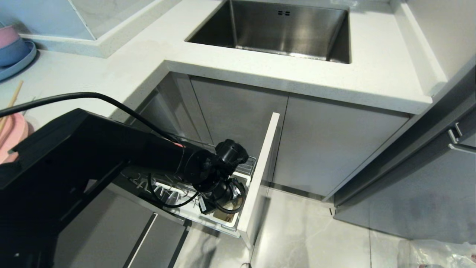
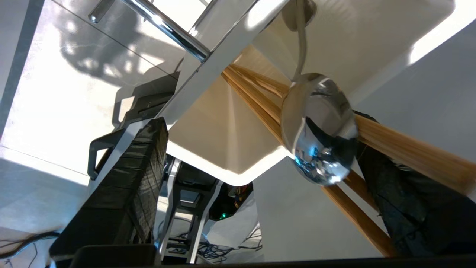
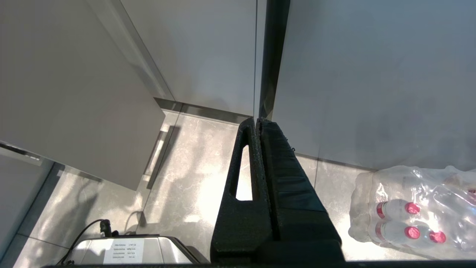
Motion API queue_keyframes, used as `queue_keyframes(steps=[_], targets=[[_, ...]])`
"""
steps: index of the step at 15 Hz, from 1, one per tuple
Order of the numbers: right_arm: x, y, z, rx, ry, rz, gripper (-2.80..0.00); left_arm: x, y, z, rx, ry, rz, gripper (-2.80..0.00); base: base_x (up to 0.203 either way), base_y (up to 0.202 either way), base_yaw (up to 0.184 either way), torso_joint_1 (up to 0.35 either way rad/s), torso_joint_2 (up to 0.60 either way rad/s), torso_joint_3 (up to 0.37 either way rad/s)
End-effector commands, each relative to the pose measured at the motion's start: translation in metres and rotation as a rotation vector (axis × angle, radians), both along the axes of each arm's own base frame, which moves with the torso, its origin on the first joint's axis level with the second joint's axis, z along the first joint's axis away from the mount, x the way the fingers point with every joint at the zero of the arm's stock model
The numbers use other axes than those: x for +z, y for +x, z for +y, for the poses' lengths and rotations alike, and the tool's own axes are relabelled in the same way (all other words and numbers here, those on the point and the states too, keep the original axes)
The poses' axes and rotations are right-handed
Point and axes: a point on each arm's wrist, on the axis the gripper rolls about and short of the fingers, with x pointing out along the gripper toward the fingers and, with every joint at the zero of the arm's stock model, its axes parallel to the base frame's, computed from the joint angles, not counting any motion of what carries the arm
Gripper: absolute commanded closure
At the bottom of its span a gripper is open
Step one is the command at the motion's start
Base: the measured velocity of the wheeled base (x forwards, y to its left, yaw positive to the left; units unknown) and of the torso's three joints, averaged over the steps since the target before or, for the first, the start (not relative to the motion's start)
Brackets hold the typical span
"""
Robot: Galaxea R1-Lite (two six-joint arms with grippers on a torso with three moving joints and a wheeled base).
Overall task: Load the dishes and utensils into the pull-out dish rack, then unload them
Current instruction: Take the spoon out of the cupboard
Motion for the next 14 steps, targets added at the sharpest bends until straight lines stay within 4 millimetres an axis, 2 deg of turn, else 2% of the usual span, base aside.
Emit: queue_keyframes(steps=[1,4,5,14], targets=[[-0.0004,0.0002,0.0,0.0,0.0,0.002,0.0,-0.0015,0.0001,0.0,0.005,0.002,0.005,-2.8,0.0,0.0,0.0,0.0,0.0,0.0],[-0.0004,0.0002,0.0,0.0,0.0,0.002,0.0,-0.0009,0.0,0.0001,0.005,0.001,0.004,-2.8,0.0,0.0,0.0,0.0,0.0,0.0],[-0.0004,0.0002,0.0,0.0,0.0,0.002,0.0,-0.001,-0.0001,0.0001,0.005,0.002,0.004,0.0,0.0,0.0,0.0,0.0,0.0,0.0],[-0.0004,0.0002,0.0,-0.001,0.0,0.002,0.0,-0.0012,-0.0015,-0.0018,-0.002,0.003,0.005,0.0,0.0,0.0,0.0,0.0,0.0,0.0]])
